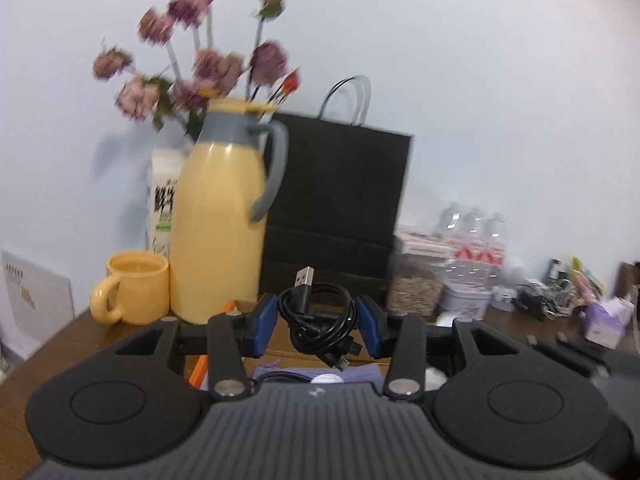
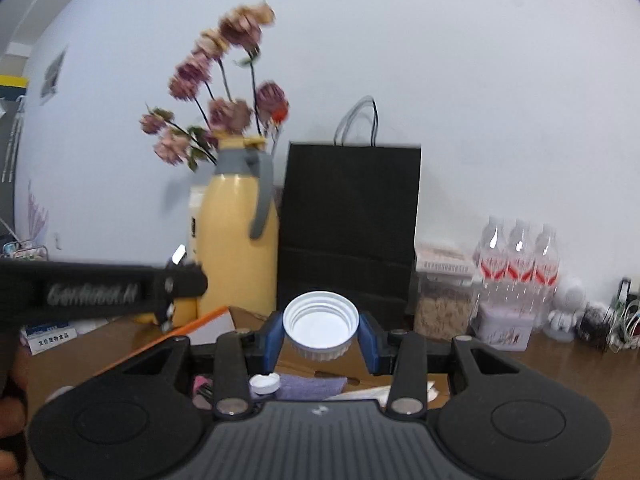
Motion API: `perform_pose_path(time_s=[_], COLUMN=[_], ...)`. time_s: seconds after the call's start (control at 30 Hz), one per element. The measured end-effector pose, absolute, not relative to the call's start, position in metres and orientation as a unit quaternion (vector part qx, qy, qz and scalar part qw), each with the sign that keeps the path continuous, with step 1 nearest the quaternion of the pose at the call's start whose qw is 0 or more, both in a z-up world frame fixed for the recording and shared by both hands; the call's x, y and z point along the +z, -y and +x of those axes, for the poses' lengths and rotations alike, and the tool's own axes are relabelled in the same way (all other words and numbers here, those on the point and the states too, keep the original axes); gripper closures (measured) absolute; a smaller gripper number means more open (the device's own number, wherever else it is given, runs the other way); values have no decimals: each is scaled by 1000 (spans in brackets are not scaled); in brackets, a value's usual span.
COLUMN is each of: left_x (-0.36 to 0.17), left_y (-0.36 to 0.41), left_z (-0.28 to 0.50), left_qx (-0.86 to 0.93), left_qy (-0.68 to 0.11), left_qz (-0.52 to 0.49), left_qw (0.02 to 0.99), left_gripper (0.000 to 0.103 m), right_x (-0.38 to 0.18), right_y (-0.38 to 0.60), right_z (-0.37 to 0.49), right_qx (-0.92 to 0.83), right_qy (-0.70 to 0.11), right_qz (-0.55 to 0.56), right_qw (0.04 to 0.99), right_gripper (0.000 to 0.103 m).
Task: Organize objects
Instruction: 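Carry the black cable and white cap into the box and open both grippers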
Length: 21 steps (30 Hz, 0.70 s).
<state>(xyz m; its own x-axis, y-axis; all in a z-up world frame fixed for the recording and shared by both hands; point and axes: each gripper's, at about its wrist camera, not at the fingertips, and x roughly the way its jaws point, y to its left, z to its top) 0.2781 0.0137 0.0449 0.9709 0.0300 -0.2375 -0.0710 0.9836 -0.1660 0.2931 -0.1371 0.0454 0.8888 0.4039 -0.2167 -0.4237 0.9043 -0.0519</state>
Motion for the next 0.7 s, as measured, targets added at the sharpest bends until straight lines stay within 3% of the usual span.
perform_pose_path(time_s=[0.2,0.53,0.63,0.7], left_x=[19,11,11,13], left_y=[-22,-14,-14,-14], left_z=[301,296,294,292], left_qx=[14,13,16,16], left_qy=[-178,-170,-165,-160], left_qz=[-86,-63,-60,-59], left_qw=[980,983,984,985], left_gripper=[59,58,48,26], right_x=[14,1,0,0], right_y=[132,134,136,137], right_z=[312,319,320,318], right_qx=[223,206,201,203], right_qy=[-150,-166,-166,-165], right_qz=[-66,-68,-68,-66], right_qw=[961,962,963,963], right_gripper=[64,64,63,49])
